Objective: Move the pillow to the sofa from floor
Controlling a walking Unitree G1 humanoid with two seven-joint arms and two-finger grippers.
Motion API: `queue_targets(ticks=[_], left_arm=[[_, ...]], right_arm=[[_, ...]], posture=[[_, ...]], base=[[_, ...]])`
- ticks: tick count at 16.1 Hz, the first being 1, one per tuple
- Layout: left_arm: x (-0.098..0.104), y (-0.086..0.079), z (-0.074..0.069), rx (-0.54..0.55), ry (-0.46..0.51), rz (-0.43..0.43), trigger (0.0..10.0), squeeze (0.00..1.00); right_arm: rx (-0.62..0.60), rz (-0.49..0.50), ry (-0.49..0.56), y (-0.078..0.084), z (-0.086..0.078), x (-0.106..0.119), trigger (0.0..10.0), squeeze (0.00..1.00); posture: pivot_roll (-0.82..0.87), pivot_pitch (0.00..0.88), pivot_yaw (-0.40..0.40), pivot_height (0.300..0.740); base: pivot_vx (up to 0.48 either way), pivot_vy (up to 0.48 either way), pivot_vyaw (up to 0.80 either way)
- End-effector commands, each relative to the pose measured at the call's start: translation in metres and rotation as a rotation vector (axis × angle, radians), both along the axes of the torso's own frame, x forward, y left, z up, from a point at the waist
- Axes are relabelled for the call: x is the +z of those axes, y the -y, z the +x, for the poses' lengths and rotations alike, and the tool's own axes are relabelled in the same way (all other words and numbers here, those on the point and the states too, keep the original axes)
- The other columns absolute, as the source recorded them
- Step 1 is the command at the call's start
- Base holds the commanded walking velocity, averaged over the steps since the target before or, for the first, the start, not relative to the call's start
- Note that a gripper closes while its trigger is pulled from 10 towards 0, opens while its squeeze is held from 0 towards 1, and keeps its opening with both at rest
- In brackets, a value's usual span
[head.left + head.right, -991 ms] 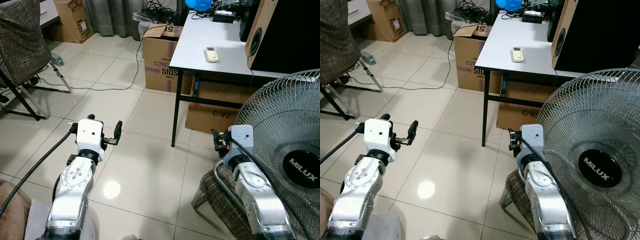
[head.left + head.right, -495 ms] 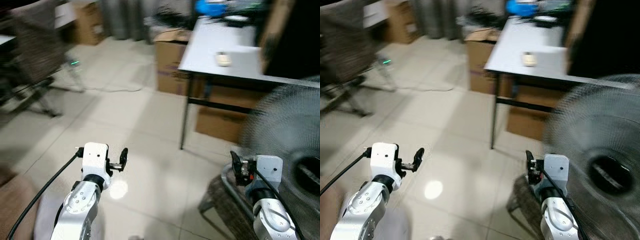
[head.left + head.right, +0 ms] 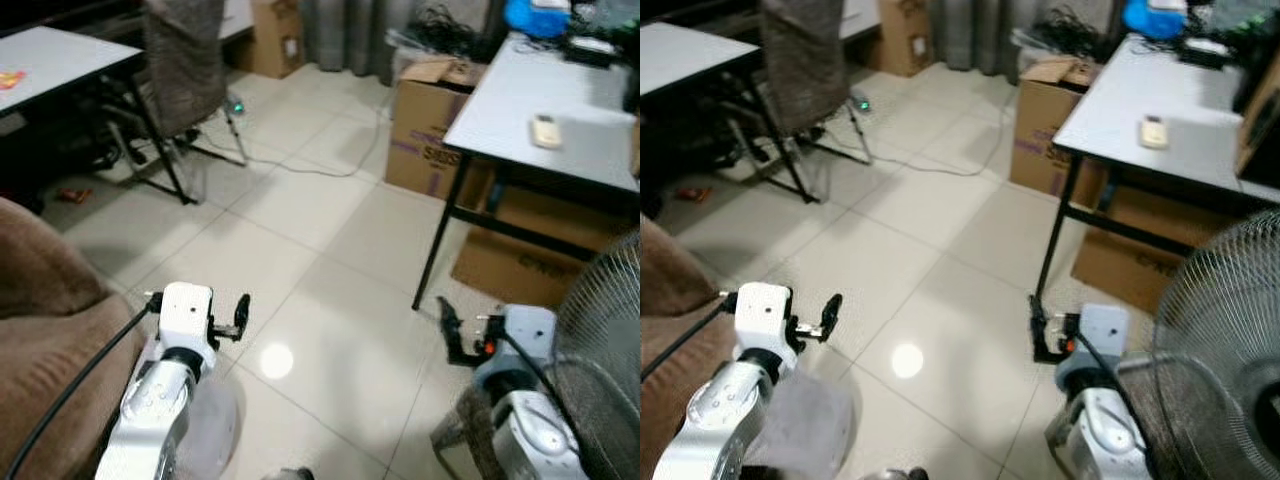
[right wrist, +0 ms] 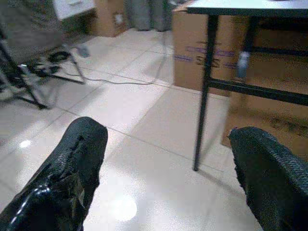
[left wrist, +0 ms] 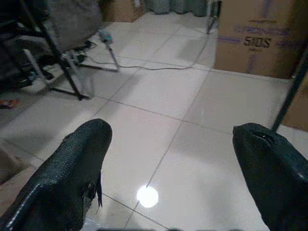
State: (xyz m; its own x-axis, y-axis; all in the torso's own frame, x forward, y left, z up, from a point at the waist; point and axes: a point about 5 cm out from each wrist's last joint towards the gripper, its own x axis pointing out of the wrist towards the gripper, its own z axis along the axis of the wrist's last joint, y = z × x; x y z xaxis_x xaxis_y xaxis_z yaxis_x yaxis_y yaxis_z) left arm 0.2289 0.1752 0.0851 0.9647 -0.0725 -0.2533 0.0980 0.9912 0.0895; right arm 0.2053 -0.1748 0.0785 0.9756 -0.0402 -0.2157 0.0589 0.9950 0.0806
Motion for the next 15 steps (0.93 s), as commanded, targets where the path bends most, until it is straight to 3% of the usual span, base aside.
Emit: queue_targets(ticks=[1,7,10,12,13,15], left_arm=[[0.000,-0.003,0.001,0.016,-0.001,-0.008,10.0,0.00],[-0.002,0.005,0.001,0.035,-0.010,-0.021,10.0,0.00],[-0.001,0.000,0.002,0.053,-0.006,-0.011,10.0,0.00],[0.002,-0.004,0.004,0.062,0.003,0.003,10.0,0.00],[0.004,-0.007,0.006,0.064,0.009,0.010,10.0,0.00],[0.009,-0.011,0.005,0.077,0.030,0.014,10.0,0.00]], right_arm=[[0.011,0.012,-0.002,-0.002,0.000,0.000,10.0,1.00],[0.032,-0.024,0.018,0.003,0.008,0.007,10.0,1.00],[0.017,0.008,0.074,0.005,0.011,0.013,10.0,1.00],[0.030,0.029,0.042,0.000,0.012,0.009,10.0,1.00],[0.060,-0.036,0.042,-0.005,0.014,0.007,10.0,1.00],[0.057,-0.073,0.027,-0.008,0.018,0.003,10.0,1.00]], posture=[[-0.13,0.025,0.069,0.740],[-0.13,0.047,0.035,0.740],[-0.12,0.052,0.034,0.740],[-0.11,0.057,0.041,0.740],[-0.10,0.056,0.044,0.740],[-0.08,0.058,0.025,0.740]], base=[[0.000,0.000,0.80],[0.000,0.000,0.80],[0.000,0.000,0.80],[0.000,0.000,0.80],[0.000,0.000,0.74],[0.000,0.000,0.68]])
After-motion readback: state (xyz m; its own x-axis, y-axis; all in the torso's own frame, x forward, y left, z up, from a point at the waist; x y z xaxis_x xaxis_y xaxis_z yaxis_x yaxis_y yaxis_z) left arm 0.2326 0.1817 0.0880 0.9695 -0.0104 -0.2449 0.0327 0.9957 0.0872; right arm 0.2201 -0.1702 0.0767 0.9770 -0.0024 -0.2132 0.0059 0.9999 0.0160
